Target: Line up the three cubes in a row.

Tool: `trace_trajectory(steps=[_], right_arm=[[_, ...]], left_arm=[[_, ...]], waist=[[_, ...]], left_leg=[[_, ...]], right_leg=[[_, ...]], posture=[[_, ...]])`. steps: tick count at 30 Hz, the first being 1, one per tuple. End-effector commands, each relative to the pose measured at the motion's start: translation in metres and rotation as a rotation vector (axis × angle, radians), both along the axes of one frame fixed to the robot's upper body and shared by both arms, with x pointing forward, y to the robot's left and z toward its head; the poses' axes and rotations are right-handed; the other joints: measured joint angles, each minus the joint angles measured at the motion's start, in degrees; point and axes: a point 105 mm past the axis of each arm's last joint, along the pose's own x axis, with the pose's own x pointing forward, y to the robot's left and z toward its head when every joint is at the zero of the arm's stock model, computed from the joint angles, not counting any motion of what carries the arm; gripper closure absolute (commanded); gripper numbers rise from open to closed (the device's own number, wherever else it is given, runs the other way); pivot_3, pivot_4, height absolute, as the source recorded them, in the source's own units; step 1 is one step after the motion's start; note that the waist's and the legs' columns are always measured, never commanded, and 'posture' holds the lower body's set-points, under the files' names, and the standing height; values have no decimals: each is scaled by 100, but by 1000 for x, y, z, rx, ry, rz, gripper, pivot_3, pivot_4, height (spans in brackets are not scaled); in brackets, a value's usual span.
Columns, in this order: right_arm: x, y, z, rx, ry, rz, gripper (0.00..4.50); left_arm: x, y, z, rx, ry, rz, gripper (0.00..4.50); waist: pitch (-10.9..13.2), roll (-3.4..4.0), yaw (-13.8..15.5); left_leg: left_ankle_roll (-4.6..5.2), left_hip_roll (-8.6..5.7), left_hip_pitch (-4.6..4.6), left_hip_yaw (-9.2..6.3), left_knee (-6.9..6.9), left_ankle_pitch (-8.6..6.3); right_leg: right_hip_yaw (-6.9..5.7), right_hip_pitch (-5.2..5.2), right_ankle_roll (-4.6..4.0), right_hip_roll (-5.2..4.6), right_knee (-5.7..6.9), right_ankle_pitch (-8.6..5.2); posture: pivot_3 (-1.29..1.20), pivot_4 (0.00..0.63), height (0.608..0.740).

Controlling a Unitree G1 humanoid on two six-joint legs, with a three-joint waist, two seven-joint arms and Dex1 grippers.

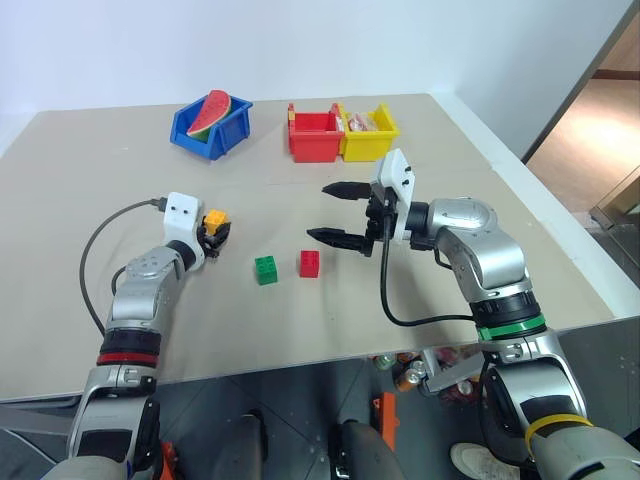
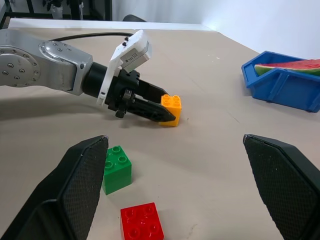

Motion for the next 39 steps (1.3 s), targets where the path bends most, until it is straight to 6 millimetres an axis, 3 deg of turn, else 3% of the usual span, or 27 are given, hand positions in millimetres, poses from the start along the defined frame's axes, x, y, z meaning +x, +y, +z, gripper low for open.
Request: trace_trajectory(steps=[1,7,11,16,18,22,29,39], right_arm=[[-2,0,8,-4,-44,14,0],[-3,-2,6,-18,-51,22,0],[-5,-3,5,-23,-50,25,0],[-6,-4,4,-28,-49,29,0],[-6,-5,4,-31,-48,33,0],[-6,-2,1,-41,-45,48,0],[-5,-2,1,-47,-46,55,0],[-5,-3,-1,-59,-47,55,0]], left_arm=[[3,5,19,6,-64,32,3170],[-8,15,28,6,-129,115,3170],[-34,3,37,15,-183,75,3170],[-63,8,39,34,-182,144,3170],[-80,12,34,24,-172,195,3170],[-105,-3,18,19,-131,199,3170],[-118,-8,12,-6,-107,256,3170],[-116,-19,0,-41,-46,227,3170]], waist=[[0,0,0],[0,0,-1],[0,0,-8],[0,0,-1],[0,0,-6],[0,0,-14],[1,-1,-6],[1,-2,-6]], left_leg=[[0,0,0,0,0,0],[-1,0,0,0,0,0],[-7,2,0,6,-3,-4],[-13,4,0,6,-4,-9],[-14,6,0,6,-3,-9],[-17,6,4,23,-3,-12],[-21,9,1,20,-1,-15],[-19,9,-8,19,-1,-16]], right_leg=[[0,0,0,0,0,0],[1,0,0,0,0,0],[8,-1,0,-2,-1,-2],[9,-3,-4,-1,-1,-5],[4,-3,-2,0,-1,-3],[23,-3,1,-7,-5,-1],[7,-2,2,-11,-7,0],[6,-2,3,-6,-31,1]], posture=[[0,150,740],[0,150,740],[0,150,740],[0,150,740],[0,150,740],[0,150,740],[0,150,740],[0,150,740]])
